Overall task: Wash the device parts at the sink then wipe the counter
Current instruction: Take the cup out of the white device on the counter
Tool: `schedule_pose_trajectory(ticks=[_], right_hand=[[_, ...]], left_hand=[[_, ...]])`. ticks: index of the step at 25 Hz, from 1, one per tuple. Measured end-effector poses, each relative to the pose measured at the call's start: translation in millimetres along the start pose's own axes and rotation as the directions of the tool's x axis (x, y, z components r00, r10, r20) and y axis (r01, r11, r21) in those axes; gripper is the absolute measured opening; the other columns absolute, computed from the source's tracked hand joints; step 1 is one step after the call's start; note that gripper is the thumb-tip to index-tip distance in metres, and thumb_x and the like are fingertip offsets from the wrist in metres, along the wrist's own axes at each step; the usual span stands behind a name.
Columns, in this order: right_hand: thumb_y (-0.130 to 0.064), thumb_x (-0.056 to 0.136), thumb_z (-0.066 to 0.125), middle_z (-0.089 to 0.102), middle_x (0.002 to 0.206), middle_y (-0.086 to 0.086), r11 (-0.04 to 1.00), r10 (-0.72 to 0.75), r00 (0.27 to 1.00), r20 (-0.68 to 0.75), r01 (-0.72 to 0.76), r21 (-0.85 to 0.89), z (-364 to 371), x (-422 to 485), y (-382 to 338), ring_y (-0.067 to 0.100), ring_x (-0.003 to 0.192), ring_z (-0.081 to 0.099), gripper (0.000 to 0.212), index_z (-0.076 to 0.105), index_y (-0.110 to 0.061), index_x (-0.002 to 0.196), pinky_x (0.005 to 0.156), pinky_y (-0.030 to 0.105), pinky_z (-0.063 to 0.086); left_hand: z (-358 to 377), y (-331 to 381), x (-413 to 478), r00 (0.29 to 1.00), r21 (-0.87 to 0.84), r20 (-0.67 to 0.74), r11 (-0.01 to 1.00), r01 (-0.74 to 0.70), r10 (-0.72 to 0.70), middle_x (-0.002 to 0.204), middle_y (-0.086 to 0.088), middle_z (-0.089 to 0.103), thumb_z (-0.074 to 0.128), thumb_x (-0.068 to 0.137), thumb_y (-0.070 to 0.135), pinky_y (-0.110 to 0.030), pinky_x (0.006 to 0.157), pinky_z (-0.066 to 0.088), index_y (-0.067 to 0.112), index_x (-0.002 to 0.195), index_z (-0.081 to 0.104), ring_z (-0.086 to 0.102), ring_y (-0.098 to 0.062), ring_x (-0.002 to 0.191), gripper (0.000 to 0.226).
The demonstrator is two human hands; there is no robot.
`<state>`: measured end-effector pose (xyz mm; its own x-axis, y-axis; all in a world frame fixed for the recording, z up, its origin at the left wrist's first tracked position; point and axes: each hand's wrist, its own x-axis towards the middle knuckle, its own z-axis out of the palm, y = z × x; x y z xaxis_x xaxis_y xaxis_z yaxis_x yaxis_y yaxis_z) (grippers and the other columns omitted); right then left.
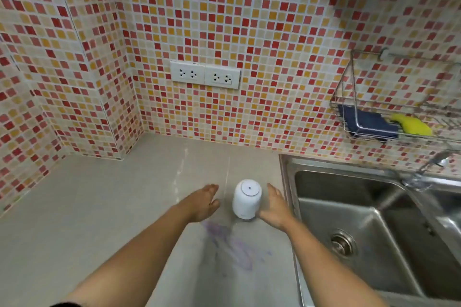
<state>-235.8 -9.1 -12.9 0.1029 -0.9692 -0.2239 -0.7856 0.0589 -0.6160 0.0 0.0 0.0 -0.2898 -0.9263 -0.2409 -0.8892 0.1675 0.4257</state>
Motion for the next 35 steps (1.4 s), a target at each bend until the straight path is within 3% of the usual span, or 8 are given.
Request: schedule_pose_trajectory(ticks=[4,9,14,17,21,25,28,35], right_hand=[[-0.043,0.05,0.089,0.041,0.138,-0.009,0.964,-0.054,0.998,0.032,0.043,0.264,27.4,26.4,22.0,0.01,0.129,0.039,0.111,0.03,-0.02,0.141,0.108,0.028,0.032],[-0.025,0.05,0.092,0.06,0.114,-0.014,0.879,-0.034,0.999,-0.039,0.049,0.474,36.2,44.9,24.0,0.005,0.104,0.059,0.084,0.047,-0.028,0.121,0.084,0.016,0.048],[-0.03,0.052,0.09,0.061,0.104,-0.013,0.865,0.066,0.995,-0.068,-0.023,0.502,26.5,54.3,19.0,0.008,0.094,0.061,0.073,0.049,-0.027,0.113,0.075,0.018,0.048],[-0.029,0.057,0.088,0.061,0.102,-0.011,0.846,0.089,0.992,-0.095,-0.025,0.532,18.8,55.3,18.7,0.008,0.09,0.06,0.067,0.051,-0.026,0.113,0.069,0.011,0.045],[-0.041,0.055,0.086,0.065,0.108,-0.005,0.817,0.131,0.985,-0.11,-0.045,0.575,10.3,58.3,19.1,0.011,0.094,0.063,0.071,0.055,-0.024,0.117,0.074,0.021,0.052],[-0.057,0.043,0.079,0.066,0.11,-0.004,0.833,0.118,0.986,-0.115,-0.035,0.551,4.3,61.1,16.5,0.013,0.096,0.063,0.086,0.056,-0.023,0.119,0.082,0.033,0.056],[-0.059,0.041,0.08,0.066,0.111,-0.003,0.823,0.135,0.983,-0.127,-0.04,0.566,1.1,63.3,13.0,0.015,0.096,0.064,0.087,0.057,-0.023,0.117,0.083,0.037,0.056],[-0.055,0.05,0.081,0.067,0.111,-0.001,0.801,0.119,0.974,-0.191,0.02,0.599,-15.2,68.0,6.3,0.017,0.096,0.064,0.081,0.058,-0.018,0.118,0.078,0.031,0.057]], left_hand=[[37.0,-2.7,18.9,0.998,-0.112,0.04,0.992,0.061,-0.057,0.158,-0.012,0.013,0.034,0.098,0.026,-0.026,0.114,0.014,0.007,0.15,0.012,0.015,-0.021,0.145,0.059],[54.8,-1.6,43.4,0.997,-0.192,0.054,0.979,0.071,-0.062,0.152,-0.012,0.029,0.051,0.089,0.022,-0.024,0.111,0.025,0.008,0.147,0.023,0.032,-0.024,0.138,0.066],[64.9,14.9,59.7,0.999,-0.438,0.021,0.898,0.038,-0.032,0.127,0.003,0.059,0.07,0.069,0.036,-0.029,0.095,0.047,0.029,0.133,0.044,0.057,-0.018,0.112,0.07],[70.4,28.3,67.3,0.995,-0.593,-0.06,0.805,0.029,-0.08,0.115,0.012,0.064,0.08,0.062,0.046,-0.028,0.09,0.051,0.036,0.126,0.048,0.061,-0.008,0.104,0.072],[70.2,38.4,71.0,0.985,-0.72,-0.102,0.694,0.022,-0.137,0.108,0.013,0.067,0.086,0.058,0.04,-0.021,0.084,0.053,0.043,0.113,0.052,0.063,-0.003,0.098,0.064],[64.9,41.2,71.9,0.986,-0.74,-0.097,0.672,0.018,-0.133,0.106,0.016,0.067,0.087,0.06,0.035,-0.011,0.08,0.049,0.039,0.117,0.055,0.062,0.005,0.097,0.065],[63.6,38.0,74.4,0.987,-0.738,-0.08,0.673,0.036,-0.14,0.109,0.013,0.066,0.086,0.059,0.037,-0.019,0.085,0.051,0.03,0.124,0.055,0.062,-0.004,0.1,0.073],[66.6,32.2,70.6,0.984,-0.713,-0.084,0.7,0.052,-0.158,0.112,0.006,0.064,0.085,0.062,0.038,-0.017,0.079,0.051,0.021,0.126,0.051,0.062,-0.01,0.098,0.074]])
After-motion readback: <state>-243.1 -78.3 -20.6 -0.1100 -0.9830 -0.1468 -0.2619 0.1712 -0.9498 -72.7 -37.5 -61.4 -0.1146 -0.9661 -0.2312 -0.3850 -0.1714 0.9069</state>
